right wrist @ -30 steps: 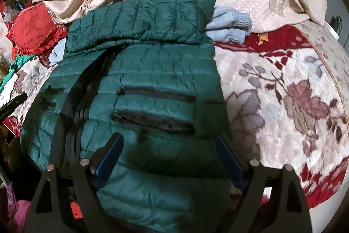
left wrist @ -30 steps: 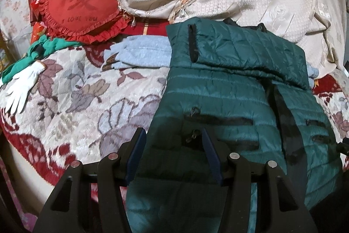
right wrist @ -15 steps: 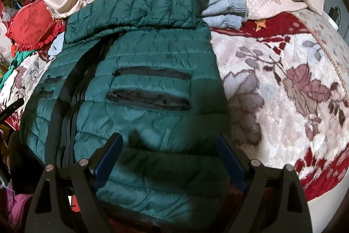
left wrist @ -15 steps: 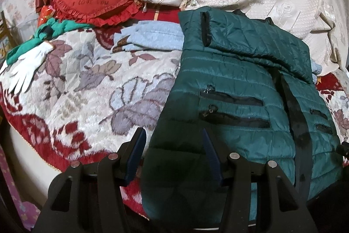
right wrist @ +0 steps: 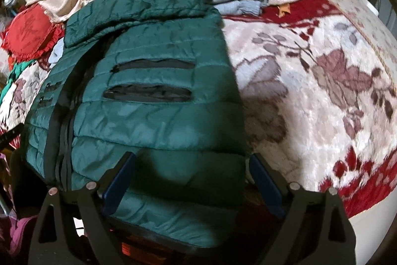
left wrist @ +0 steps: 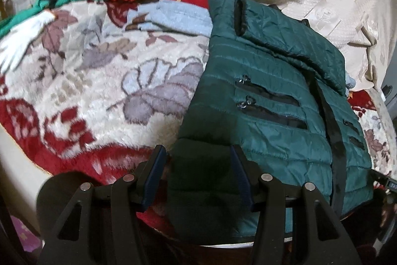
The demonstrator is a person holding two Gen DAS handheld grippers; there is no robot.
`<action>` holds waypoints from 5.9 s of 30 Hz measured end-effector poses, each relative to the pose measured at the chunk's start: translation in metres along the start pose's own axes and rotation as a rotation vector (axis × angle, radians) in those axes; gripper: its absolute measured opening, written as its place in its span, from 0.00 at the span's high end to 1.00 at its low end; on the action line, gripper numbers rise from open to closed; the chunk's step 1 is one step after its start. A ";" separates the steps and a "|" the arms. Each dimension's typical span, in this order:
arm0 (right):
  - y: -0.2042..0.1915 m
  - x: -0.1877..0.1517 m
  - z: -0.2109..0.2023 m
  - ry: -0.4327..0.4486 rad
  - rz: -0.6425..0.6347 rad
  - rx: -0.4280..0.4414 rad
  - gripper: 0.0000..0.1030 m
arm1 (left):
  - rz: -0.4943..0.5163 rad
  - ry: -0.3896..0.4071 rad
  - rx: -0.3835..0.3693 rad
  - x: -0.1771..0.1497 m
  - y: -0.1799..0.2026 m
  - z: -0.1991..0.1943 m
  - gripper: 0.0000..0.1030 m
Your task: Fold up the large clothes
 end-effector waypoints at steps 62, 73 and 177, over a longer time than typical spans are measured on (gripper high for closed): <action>-0.011 -0.008 0.013 -0.049 -0.039 0.179 0.54 | 0.001 -0.089 -0.057 -0.027 0.015 0.019 0.57; -0.027 -0.004 0.023 -0.045 -0.110 0.164 0.59 | 0.041 -0.063 -0.026 -0.027 0.016 0.016 0.81; -0.046 0.399 0.161 0.222 -0.263 -0.050 0.21 | 0.042 0.266 0.156 0.305 0.128 0.158 0.64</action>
Point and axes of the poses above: each gripper's, at about its wrist camera, not at the fingertips, and z roughly the way its jaws point, y to its right, x to its top, the point moved 10 cm from there along z, roughly the way its jaws point, and after that the axes turned 13 degrees about x, right-handed, at the moved point
